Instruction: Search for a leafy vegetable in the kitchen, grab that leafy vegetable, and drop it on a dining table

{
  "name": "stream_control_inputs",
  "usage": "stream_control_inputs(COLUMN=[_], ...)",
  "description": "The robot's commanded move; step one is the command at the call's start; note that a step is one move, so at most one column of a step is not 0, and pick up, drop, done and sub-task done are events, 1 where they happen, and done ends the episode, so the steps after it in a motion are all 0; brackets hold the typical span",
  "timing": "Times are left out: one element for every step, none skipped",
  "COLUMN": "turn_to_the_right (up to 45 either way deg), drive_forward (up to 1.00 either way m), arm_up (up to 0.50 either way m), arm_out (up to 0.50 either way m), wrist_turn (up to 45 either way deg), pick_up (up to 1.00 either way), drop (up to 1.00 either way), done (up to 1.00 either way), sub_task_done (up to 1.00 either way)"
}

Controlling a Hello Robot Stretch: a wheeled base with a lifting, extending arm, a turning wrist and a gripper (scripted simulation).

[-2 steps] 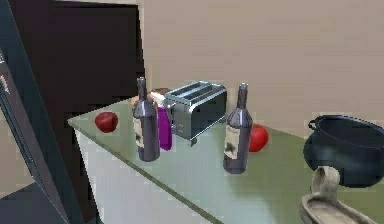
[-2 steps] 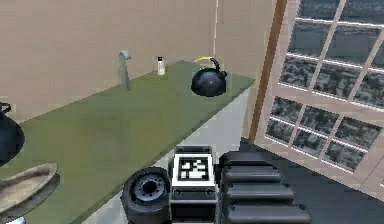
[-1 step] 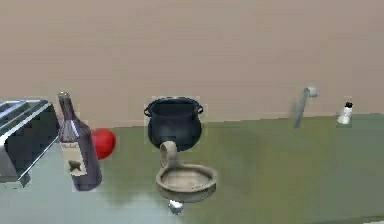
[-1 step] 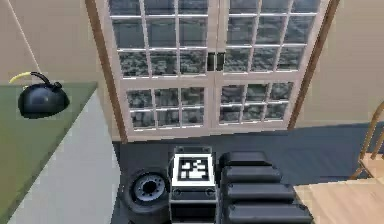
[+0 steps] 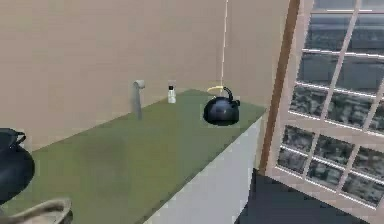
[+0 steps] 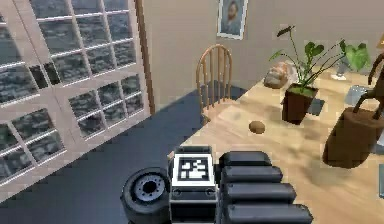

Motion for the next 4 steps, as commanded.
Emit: stream_control_inputs(turn_to_the_right=[45.0,18.0,0.0,-9.0], drive_forward=[0.00,0.00,0.65,0.00], arm_up=[0.00,0.00,0.00,0.00], arm_out=[0.00,0.00,0.00,0.00], wrist_turn=[0.0,0.0,0.0,0.0], pick_up=[0.00,0.00,0.00,0.00], drop=[0.00,0.00,0.00,0.00], done=[0.00,0.00,0.00,0.00], sub_task_done=[0.00,0.00,0.00,0.00])
